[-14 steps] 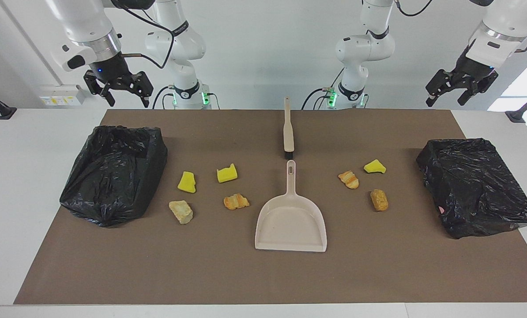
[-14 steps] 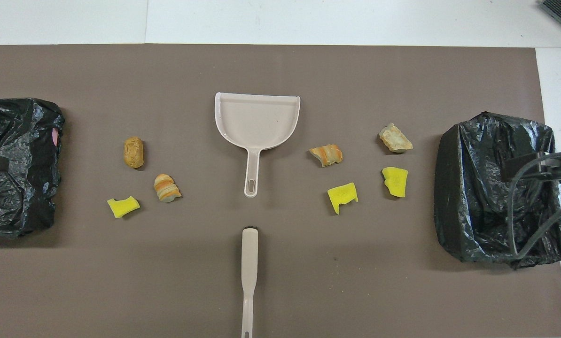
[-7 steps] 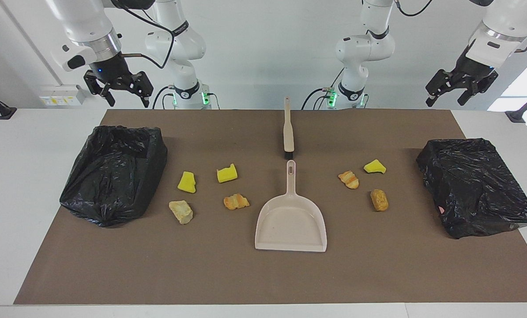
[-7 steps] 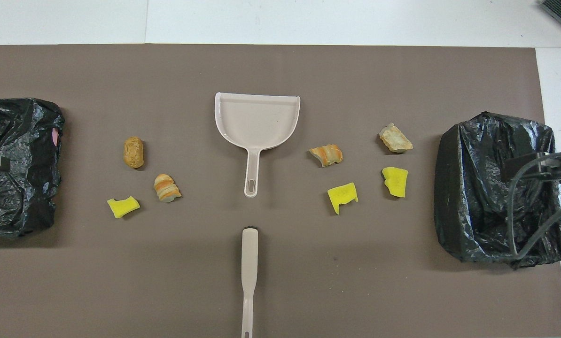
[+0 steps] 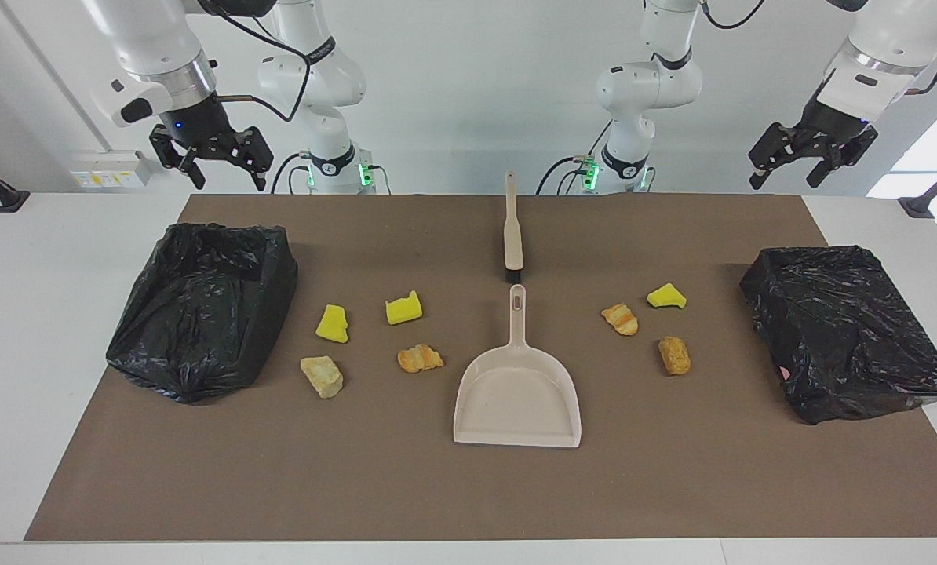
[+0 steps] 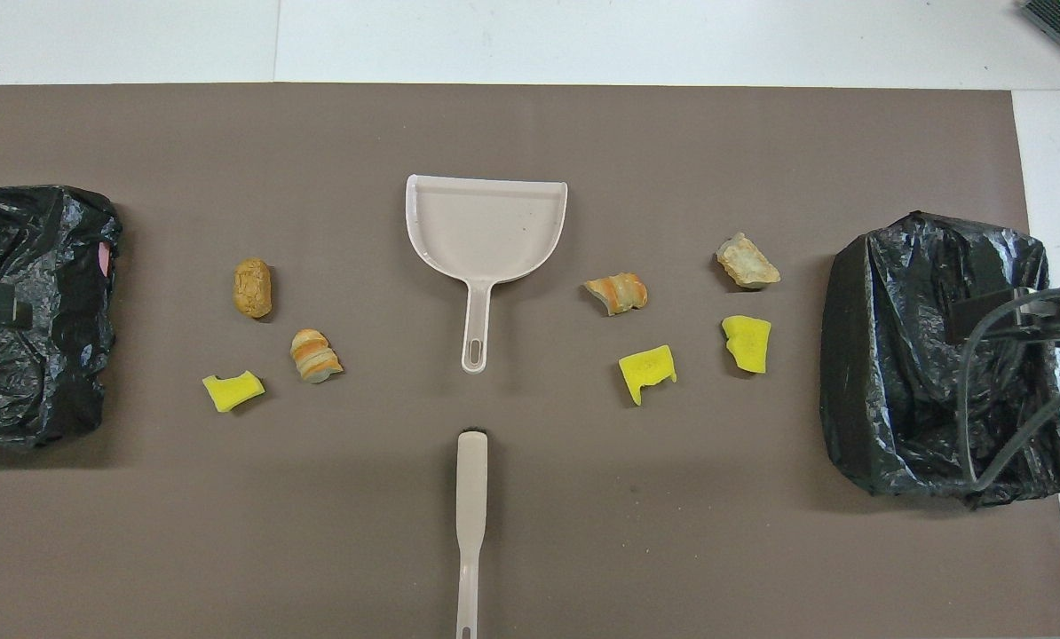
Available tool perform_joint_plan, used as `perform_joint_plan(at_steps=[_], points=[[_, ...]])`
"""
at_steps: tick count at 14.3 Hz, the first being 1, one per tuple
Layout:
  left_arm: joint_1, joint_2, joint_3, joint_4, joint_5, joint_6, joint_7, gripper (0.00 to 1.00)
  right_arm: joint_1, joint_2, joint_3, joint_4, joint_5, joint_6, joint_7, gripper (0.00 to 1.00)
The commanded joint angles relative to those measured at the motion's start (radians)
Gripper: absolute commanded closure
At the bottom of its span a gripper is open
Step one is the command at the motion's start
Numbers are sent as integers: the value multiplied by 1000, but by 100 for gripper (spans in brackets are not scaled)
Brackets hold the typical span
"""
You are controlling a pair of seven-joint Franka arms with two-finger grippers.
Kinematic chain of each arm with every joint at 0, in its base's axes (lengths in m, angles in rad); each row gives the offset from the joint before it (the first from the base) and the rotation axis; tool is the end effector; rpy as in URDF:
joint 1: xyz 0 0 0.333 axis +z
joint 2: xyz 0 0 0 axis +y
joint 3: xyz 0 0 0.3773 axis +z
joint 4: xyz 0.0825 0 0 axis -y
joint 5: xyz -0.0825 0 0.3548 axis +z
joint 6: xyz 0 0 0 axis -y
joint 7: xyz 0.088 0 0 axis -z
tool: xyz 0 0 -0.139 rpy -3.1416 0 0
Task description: Sweep and dump trash in bin
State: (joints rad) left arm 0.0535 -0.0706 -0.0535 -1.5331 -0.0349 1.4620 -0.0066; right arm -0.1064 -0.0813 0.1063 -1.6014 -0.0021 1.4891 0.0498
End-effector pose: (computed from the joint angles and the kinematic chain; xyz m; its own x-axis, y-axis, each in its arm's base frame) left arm 0.4874 -0.0065 0.6965 1.0000 0.0029 -0.0008 0.0030 -0.9995 0.0309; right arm 0.4856 0.0024 0.6742 0.9982 -0.0507 -0.0309 -0.0503 -0.9987 0.0123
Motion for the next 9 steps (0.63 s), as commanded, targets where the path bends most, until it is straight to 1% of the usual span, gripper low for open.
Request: perform_joint_plan(at_steps=[1,4,5,7,9], points=[[-12,-34,7,-39,-10,8,-4,0,-7,-6,7,-8,17,-15,25,0],[-27,-35,7,-39,-11,8,-4,0,-6,-3,9,-5,16,-18,22,0],[-38,-46,7,-62,-11,9,-3,0,-6,-5,9,-6,16,-20,22,0],[-40,-92,7,-132,-11,38,2,0,-6,-6,9,-11,16,-20,21,0],[-56,-155,6,-236,-11,63,2,0,-6,-9,9,-14,17,-20,19,0]])
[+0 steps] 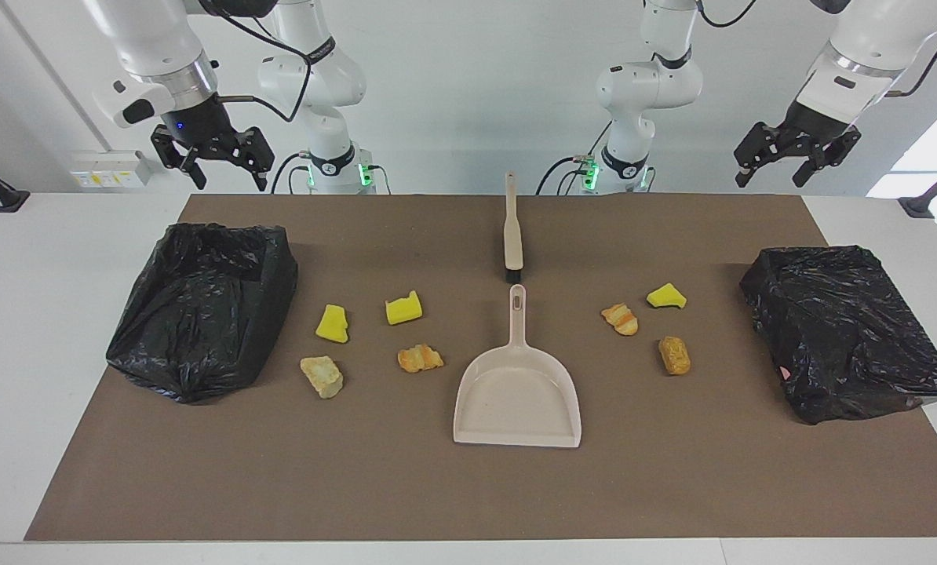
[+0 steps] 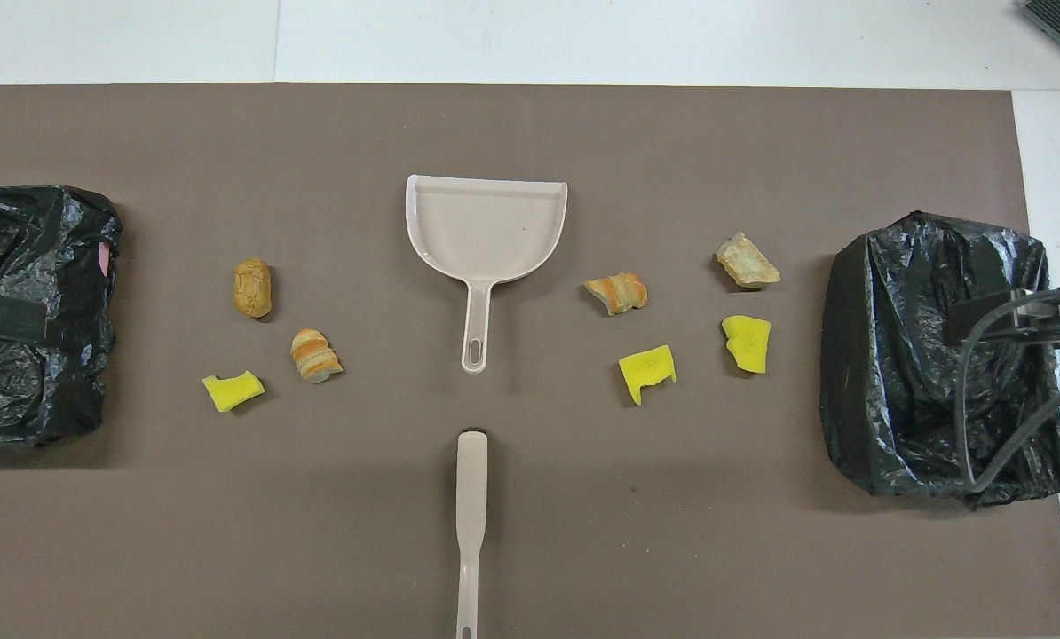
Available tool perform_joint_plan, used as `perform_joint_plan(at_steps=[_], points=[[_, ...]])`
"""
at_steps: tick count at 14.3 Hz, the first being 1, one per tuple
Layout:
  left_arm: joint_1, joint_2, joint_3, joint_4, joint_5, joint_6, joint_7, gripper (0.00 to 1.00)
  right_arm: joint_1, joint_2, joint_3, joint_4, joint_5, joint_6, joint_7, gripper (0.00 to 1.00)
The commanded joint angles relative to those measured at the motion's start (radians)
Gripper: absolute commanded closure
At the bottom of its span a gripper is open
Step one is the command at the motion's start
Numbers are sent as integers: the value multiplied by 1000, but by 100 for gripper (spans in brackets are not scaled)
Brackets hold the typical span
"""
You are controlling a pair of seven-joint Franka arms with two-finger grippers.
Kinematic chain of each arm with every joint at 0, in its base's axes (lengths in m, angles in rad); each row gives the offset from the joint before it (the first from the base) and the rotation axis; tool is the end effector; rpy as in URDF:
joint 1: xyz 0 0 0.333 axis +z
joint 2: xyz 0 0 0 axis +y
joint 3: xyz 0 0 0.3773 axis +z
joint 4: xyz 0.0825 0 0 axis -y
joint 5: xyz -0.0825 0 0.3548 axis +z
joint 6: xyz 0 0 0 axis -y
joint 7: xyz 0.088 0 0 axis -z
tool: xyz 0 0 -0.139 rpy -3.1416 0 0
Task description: Sweep and dump trash in bin
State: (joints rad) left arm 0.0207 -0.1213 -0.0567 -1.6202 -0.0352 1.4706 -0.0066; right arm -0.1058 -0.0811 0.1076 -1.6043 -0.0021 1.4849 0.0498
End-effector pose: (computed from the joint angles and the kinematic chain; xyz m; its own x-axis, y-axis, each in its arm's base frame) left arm 0.4677 -0.0242 0.6838 0.9991 -0.0323 -0.0286 -0.0315 -0.9991 0.0281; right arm 0.4849 0.0033 0.6725 0.9981 -0.0488 -0.0382 -0.0484 -0.9987 0.0127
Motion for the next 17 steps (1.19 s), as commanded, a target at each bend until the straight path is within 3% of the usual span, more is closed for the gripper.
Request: perform_joint_plan(at_steps=[1,4,6,14,17], points=[[-60,-138,9,-211,-11,78,0,0,-6,-9,7,-12,17,-14,19,0],[-180,-254,6,-422,-12,172,-39,0,-6,-12,7,-17,17,-12,19,0],[-272,-276,2,-501,-12,200,-122,0,-5,-17,7,-25,17,-12,18,0],[-741,-250,-11,-733,-12,523,-614,0,30,-3,9,-25,17,-12,18,0],[-878,-183,-11,-799,-12,625,-711,0,76,40,11,-22,31,3,25,0]])
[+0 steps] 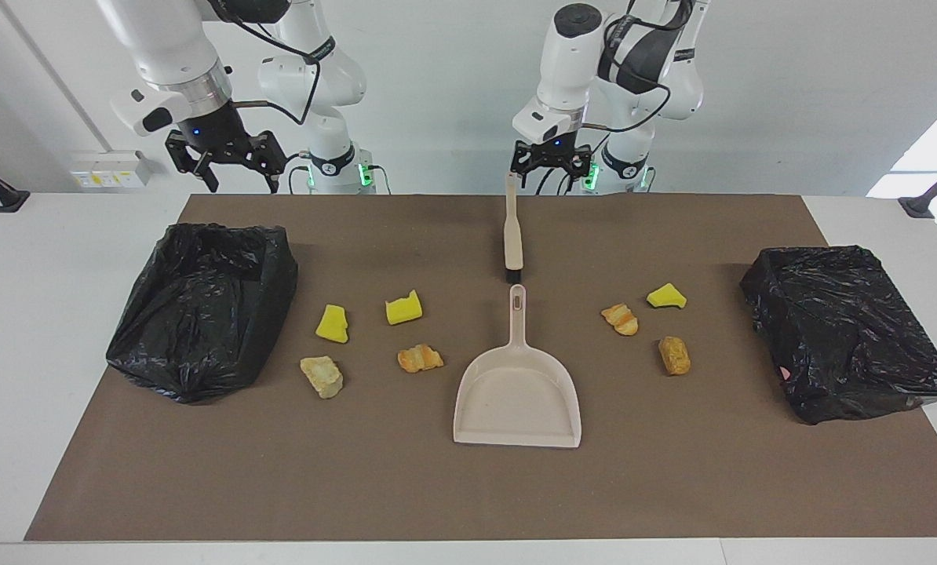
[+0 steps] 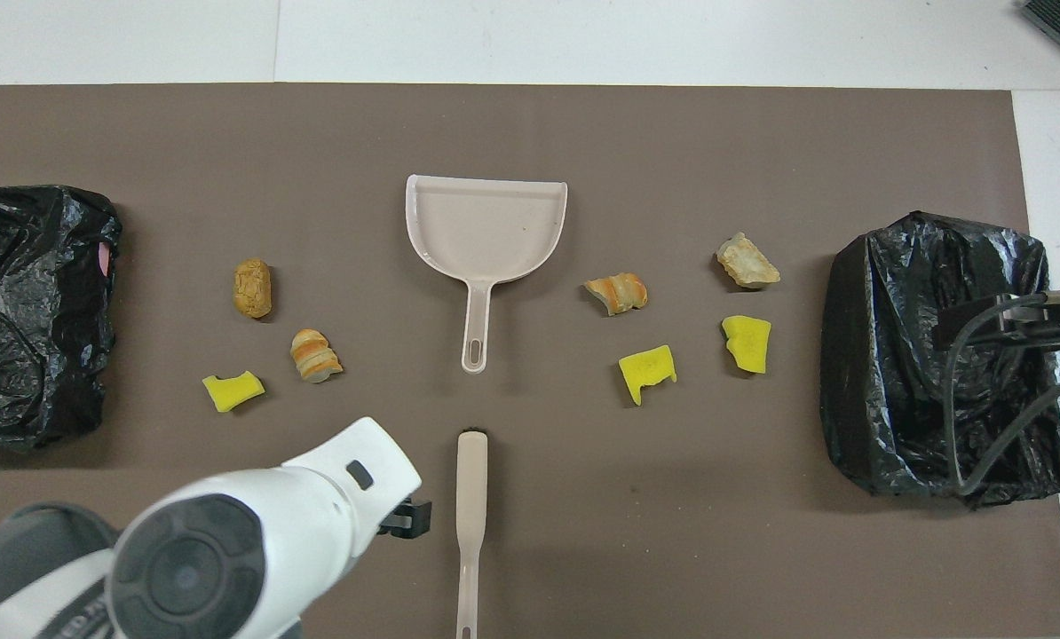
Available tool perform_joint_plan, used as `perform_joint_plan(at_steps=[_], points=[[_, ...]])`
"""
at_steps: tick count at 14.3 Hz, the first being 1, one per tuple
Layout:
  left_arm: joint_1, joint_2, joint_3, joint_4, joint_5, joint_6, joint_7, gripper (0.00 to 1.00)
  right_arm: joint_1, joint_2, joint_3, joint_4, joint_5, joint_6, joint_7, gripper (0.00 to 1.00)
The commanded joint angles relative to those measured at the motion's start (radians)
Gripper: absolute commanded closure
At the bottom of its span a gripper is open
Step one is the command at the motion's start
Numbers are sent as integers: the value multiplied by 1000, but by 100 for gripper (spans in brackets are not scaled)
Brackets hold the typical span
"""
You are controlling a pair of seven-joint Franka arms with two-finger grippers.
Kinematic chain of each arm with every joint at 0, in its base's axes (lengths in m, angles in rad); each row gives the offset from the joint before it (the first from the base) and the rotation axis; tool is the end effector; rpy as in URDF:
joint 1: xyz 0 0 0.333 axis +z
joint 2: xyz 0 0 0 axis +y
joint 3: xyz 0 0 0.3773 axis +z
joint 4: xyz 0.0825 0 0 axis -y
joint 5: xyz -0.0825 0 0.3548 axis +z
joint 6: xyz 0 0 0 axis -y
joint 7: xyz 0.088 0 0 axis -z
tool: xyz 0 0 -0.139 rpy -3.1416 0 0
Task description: Sweep and dump trash in bin
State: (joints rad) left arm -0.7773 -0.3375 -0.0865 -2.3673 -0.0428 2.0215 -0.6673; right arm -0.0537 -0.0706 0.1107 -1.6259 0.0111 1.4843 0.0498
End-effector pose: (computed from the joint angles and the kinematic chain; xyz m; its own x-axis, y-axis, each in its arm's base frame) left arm 0.2515 -0.3042 0.4928 0.9850 -0.1718 -0.0133 -0.1718 -0.9851 0.0019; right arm 0.4862 0.0318 0.6581 0.9974 0.0072 -0.0714 0.0072 -1.0000 0.0003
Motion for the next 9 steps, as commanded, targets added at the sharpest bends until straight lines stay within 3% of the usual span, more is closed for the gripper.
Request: perform_joint_plan(at_steps=[1,6,9], points=[[-100,57,19,-70,-5,107,-75,0,41,41,7,3,20,14,25,0],[-191,103,19,-161,-5,229,-149,0,124,107,7,6,21,68,112,0],[-221,103,19,-194,-5,235,-189,0,187,167,9,8,33,148,194,0]])
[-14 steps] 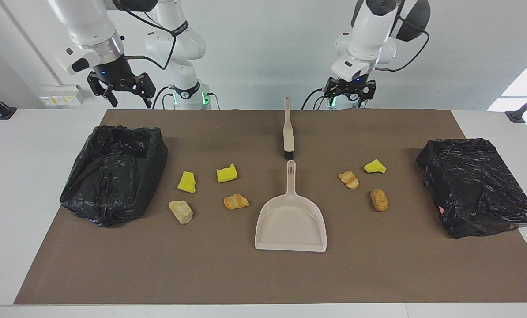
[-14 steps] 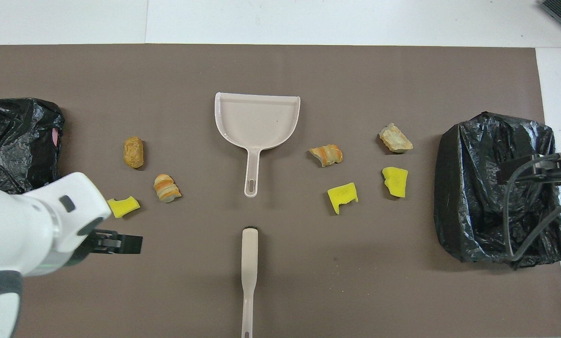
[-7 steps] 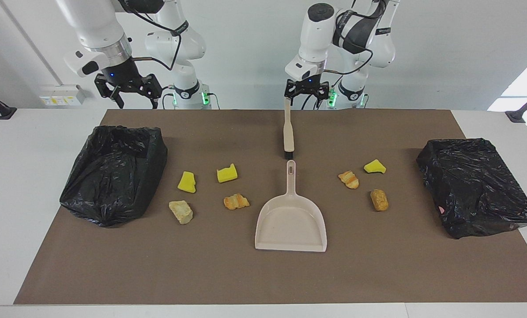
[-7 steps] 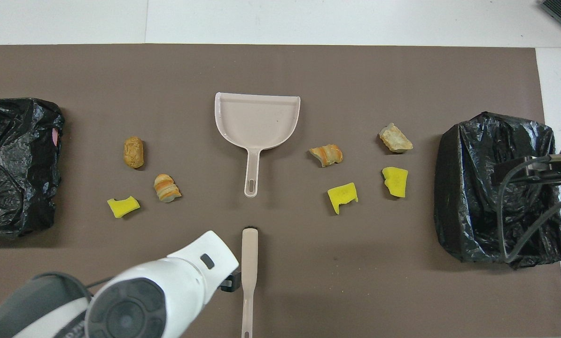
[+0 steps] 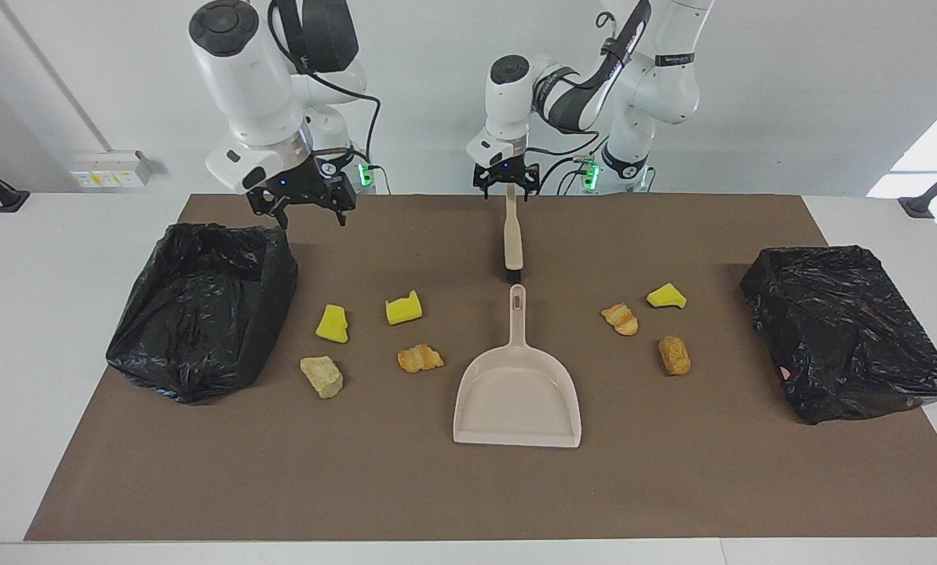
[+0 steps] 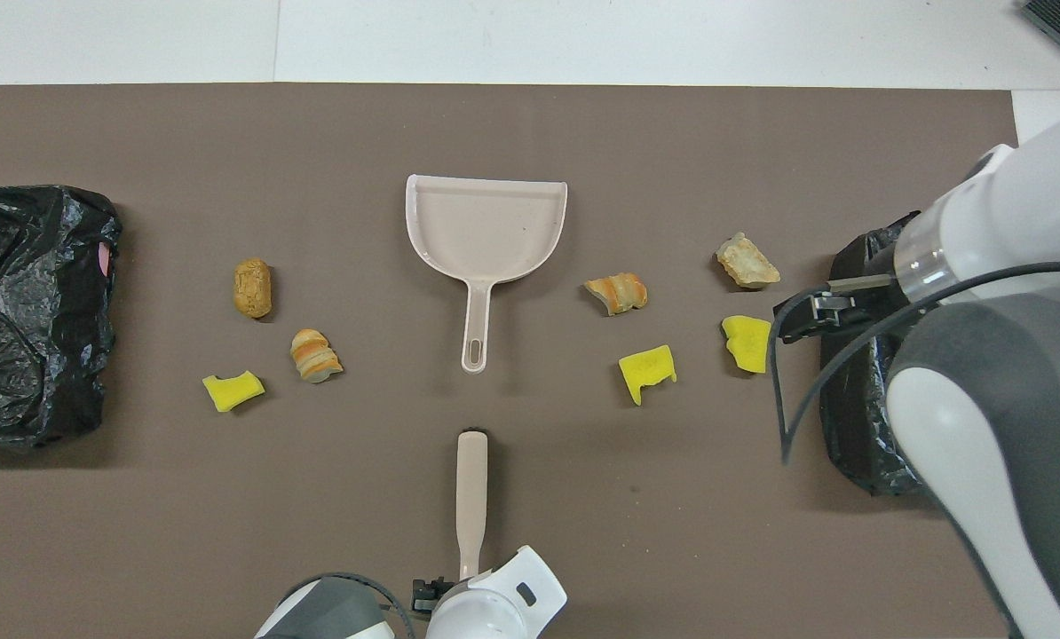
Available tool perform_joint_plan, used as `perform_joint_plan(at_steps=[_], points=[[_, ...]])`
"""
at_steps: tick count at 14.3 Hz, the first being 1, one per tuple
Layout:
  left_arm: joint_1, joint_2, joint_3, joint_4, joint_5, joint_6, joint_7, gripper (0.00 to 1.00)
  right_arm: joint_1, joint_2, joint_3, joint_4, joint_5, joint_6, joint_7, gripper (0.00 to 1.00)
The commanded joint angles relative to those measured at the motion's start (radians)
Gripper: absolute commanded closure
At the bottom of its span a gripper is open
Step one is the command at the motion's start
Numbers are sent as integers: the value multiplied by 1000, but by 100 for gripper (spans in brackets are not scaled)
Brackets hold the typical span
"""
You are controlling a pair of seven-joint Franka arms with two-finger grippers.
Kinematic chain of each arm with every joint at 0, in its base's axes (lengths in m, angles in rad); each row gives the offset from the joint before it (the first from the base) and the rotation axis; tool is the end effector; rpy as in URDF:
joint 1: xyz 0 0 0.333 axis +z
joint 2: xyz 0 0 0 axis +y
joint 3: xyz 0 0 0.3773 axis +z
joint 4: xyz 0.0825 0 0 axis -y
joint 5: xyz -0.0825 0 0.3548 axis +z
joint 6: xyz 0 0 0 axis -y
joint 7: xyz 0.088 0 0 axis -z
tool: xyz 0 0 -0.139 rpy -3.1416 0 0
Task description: Sweep and dump trash in bin
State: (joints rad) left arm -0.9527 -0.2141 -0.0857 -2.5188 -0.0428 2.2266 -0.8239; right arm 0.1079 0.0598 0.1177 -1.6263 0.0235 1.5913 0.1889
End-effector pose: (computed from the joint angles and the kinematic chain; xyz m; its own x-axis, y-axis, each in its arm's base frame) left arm 0.1987 -0.3427 0.3971 0.9813 -0.1815 -0.0634 -0.1847 -0.9816 -0.0485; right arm 0.5272 0.1223 0.5994 0.9945 0.0357 -0.0983 0.0346 -0.9993 -0.0121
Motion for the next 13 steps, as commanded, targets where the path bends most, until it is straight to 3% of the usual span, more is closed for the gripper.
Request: perform_joint_plan(at_steps=[1,4,8,9,10,11,13], points=[[-46,-21,18,-51,-5,39,-34,0,41,58,2,8,21,64,73,0],[-41,-21,20,-52,-5,35,-34,3,82,80,2,8,16,102,130,0],[-28,-17,23,-14,-3,-31,-31,20,85,81,2,2,15,119,132,0],[-14,-16,23,1,-2,-50,-31,37,90,86,2,2,16,119,135,0],[-14,-14,21,5,-2,-54,-26,75,91,90,2,2,15,125,142,0],[-14,-14,23,5,-2,-62,-18,100,91,94,2,2,13,125,145,0],[-9,-16,27,20,-2,-99,-3,100,101,94,2,2,12,127,149,0]])
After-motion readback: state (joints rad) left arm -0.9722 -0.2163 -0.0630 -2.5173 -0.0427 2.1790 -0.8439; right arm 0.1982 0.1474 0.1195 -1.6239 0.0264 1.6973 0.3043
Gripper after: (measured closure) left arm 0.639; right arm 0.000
